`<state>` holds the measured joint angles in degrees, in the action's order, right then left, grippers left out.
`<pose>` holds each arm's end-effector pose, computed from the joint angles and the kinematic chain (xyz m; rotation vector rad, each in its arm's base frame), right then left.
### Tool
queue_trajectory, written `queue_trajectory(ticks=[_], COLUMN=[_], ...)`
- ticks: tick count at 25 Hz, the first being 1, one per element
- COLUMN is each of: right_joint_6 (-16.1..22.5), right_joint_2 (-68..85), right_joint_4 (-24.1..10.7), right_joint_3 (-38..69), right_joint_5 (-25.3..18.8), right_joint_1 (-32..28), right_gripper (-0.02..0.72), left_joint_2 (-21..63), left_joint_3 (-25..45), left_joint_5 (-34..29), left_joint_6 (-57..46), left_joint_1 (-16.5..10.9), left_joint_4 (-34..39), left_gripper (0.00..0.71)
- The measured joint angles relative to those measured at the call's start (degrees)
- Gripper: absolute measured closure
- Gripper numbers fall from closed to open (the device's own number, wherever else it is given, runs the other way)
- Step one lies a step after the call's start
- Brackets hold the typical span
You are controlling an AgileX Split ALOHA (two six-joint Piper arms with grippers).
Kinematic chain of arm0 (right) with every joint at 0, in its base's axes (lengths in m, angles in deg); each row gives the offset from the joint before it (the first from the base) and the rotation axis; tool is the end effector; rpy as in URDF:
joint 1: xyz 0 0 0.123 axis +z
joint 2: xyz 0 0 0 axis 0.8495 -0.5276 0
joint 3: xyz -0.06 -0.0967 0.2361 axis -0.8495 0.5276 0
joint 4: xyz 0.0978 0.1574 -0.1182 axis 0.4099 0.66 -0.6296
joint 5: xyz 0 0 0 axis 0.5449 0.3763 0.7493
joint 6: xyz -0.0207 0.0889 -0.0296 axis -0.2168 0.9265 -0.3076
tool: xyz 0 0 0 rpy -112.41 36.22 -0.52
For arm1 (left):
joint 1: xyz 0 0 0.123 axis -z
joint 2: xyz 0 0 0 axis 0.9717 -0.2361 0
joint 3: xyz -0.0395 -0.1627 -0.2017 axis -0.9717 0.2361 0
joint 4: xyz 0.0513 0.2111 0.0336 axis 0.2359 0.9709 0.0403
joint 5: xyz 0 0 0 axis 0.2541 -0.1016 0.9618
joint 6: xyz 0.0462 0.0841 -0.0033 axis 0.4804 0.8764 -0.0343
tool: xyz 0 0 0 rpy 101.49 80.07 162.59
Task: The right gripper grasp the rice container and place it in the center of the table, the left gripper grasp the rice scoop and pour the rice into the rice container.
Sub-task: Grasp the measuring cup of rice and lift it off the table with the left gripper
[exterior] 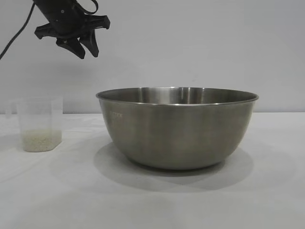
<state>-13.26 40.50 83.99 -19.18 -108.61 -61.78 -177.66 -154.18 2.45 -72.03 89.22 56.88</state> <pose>0.0254 0.0124 0.2636 -0.1790 2.3120 0.0606 0.4384 -0.1070 0.2223 0.1881 2.1620 -0.2537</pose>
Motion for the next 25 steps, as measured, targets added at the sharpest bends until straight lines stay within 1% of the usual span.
queue_trajectory(ticks=[5, 11, 13, 15, 17, 18, 19, 23, 25], right_joint_6=[0.00, 0.00, 0.00, 0.00, 0.00, 0.00, 0.00, 0.00, 0.00], right_joint_2=[7.68, 15.78, 16.25, 16.25, 16.25, 16.25, 16.25, 16.25, 16.25], right_joint_4=[0.56, 0.60, 0.60, 0.70, 0.70, 0.70, 0.72, 0.82, 0.82], right_joint_3=[2.69, 2.93, 2.93, 2.93, 2.93, 2.93, 2.93, 2.93, 2.93], right_joint_5=[-1.12, -1.34, -1.42, -1.45, -1.55, -1.55, -1.55, -1.55, -1.55], right_joint_1=[0.00, 0.00, 0.00, 0.00, 0.00, 0.00, 0.00, 0.00, 0.00], right_gripper=[0.276, 0.276, 0.276, 0.276, 0.276, 0.325, 0.335, 0.328, 0.328], left_joint_2=[0.10, 1.56, 2.70, 4.74, 7.77, 9.87, 11.80, 20.99, 25.11], left_joint_3=[0.00, 0.00, 0.39, 2.34, 7.14, 10.46, 13.60, 29.46, 37.44], left_joint_5=[-0.37, -3.31, -3.44, -2.11, 1.73, 4.73, 7.64, 22.21, 27.71], left_joint_6=[0.00, 0.00, 0.00, 0.00, 0.00, 0.00, 0.00, 0.00, 0.00], left_joint_1=[0.00, 0.00, 0.00, 0.00, 0.00, 0.00, 0.00, 0.00, 0.00], left_joint_4=[0.58, 3.30, 3.77, 3.90, 4.00, 3.98, 3.98, 3.98, 4.59], left_gripper=[0.480, 0.480, 0.480, 0.480, 0.480, 0.480, 0.480, 0.480, 0.480])
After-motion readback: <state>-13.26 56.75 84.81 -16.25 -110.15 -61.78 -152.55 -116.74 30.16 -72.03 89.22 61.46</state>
